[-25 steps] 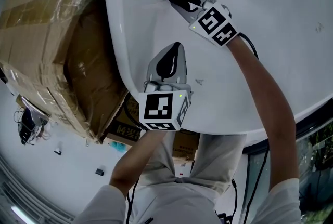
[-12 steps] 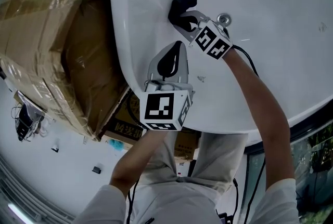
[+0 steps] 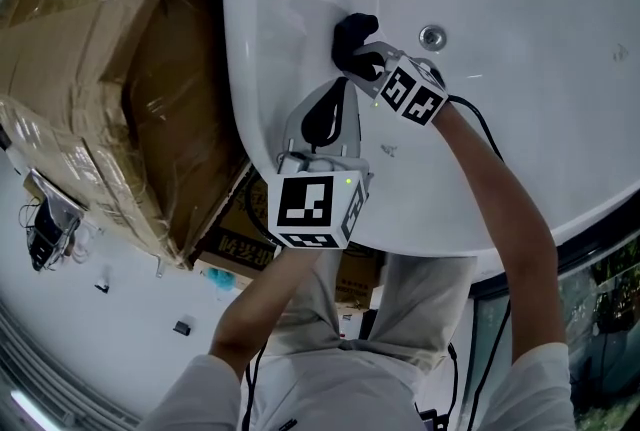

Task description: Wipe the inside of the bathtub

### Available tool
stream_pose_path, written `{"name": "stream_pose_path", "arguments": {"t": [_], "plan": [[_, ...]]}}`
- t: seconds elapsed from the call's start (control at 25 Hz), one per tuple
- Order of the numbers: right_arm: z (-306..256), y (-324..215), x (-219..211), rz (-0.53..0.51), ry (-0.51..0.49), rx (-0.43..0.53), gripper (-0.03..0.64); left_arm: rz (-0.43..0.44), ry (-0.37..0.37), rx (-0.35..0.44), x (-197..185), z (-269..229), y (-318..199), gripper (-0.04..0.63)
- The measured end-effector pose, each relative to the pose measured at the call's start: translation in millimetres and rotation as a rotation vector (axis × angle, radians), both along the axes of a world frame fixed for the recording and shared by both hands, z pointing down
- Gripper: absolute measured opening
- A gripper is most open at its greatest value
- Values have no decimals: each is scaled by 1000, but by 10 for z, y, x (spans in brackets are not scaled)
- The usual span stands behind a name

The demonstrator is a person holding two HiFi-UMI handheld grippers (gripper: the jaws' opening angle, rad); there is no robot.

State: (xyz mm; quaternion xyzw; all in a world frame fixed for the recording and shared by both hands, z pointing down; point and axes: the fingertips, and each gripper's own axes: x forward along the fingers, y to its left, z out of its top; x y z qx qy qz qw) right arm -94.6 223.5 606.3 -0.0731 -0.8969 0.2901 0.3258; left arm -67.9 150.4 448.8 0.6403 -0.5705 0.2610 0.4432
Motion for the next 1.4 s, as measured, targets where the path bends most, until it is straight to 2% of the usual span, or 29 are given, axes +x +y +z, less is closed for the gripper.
{"name": "stream_pose_path", "arguments": {"t": [0.2,0.44,0.56,0.76,0.92,1.24,1.4], "plan": [[-19,231,76,-103,7,-38,49,-1,-5,6,-18,-18,30,0],[-158,604,292,-324,-4,-78,49,-1,-5,22,13,-78,29,0],[-225,680,391,-361,-4,-57,49,2,-3,32,39,-122,21,0],[-305,513,468,-234,-7,-54,49,19,2,48,102,-202,4,0],[-326,144,521,-121,-14,-10,49,23,-1,58,95,-222,-11,0],[-489,-1363,661,348,-78,33,49,-1,-3,51,26,-204,56,0],[-519,-1978,760,459,-82,96,49,-17,-3,53,14,-192,6,0]]}}
